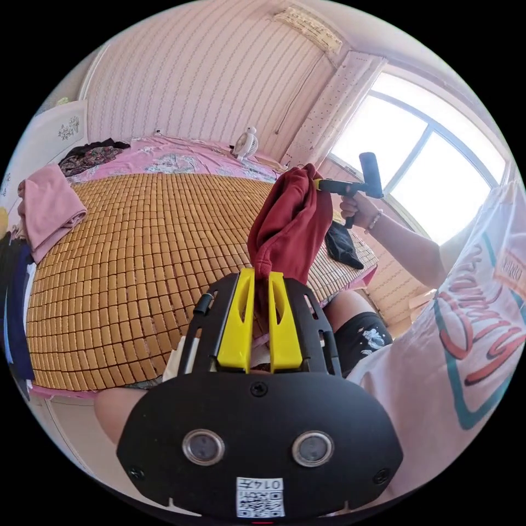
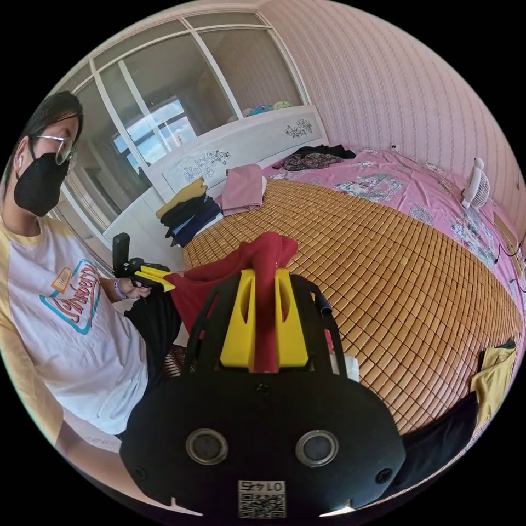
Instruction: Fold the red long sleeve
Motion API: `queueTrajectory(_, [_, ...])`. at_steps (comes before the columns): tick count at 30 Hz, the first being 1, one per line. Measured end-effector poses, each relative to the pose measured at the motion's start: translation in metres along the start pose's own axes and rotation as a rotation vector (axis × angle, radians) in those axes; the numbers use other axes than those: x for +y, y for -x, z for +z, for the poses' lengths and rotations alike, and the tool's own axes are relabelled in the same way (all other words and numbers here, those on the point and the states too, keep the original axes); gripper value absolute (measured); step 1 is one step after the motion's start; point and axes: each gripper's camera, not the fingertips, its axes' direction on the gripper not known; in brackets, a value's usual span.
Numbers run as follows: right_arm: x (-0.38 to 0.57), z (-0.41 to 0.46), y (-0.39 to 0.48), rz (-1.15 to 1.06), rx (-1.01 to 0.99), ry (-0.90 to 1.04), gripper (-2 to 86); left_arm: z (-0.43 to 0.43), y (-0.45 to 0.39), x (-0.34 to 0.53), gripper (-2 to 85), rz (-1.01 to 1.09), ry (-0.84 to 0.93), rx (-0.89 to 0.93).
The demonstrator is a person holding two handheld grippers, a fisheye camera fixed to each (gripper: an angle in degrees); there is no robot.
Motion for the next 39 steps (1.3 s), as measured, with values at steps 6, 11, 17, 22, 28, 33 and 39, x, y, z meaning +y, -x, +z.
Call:
queueTrajectory(6, [-0.144,0.05,0.02,-0.341,-0.095,0.045,5.4,-0.07,0.054,-0.01,4.2,-0.047,-0.25,-0.191])
queueTrajectory(11, [-0.331,0.147,0.083,-0.706,-0.132,0.154,5.8,-0.113,0.147,-0.029,4.3,-0.181,-0.473,-0.366])
queueTrajectory(17, [-0.524,0.352,0.18,-0.631,0.239,0.201,13.9,-0.087,0.366,-0.053,5.0,-0.586,-0.571,-0.624])
queueTrajectory(22, [-0.455,0.523,0.147,-0.258,0.008,0.299,7.5,-0.019,0.46,-0.062,5.0,-0.639,-0.259,-0.748])
queueTrajectory(28, [-0.407,0.588,0.174,-0.363,0.147,0.379,10.4,-0.026,0.425,-0.012,4.0,-0.587,-0.329,-0.686])
queueTrajectory(33, [-0.337,0.498,0.16,-0.365,0.024,0.288,10.8,-0.022,0.322,0.042,-0.1,-0.443,-0.308,-0.481])
queueTrajectory(39, [-0.086,0.327,0.125,-0.181,0.171,0.354,10.8,0.011,0.165,0.098,0.4,-0.235,-0.257,-0.25])
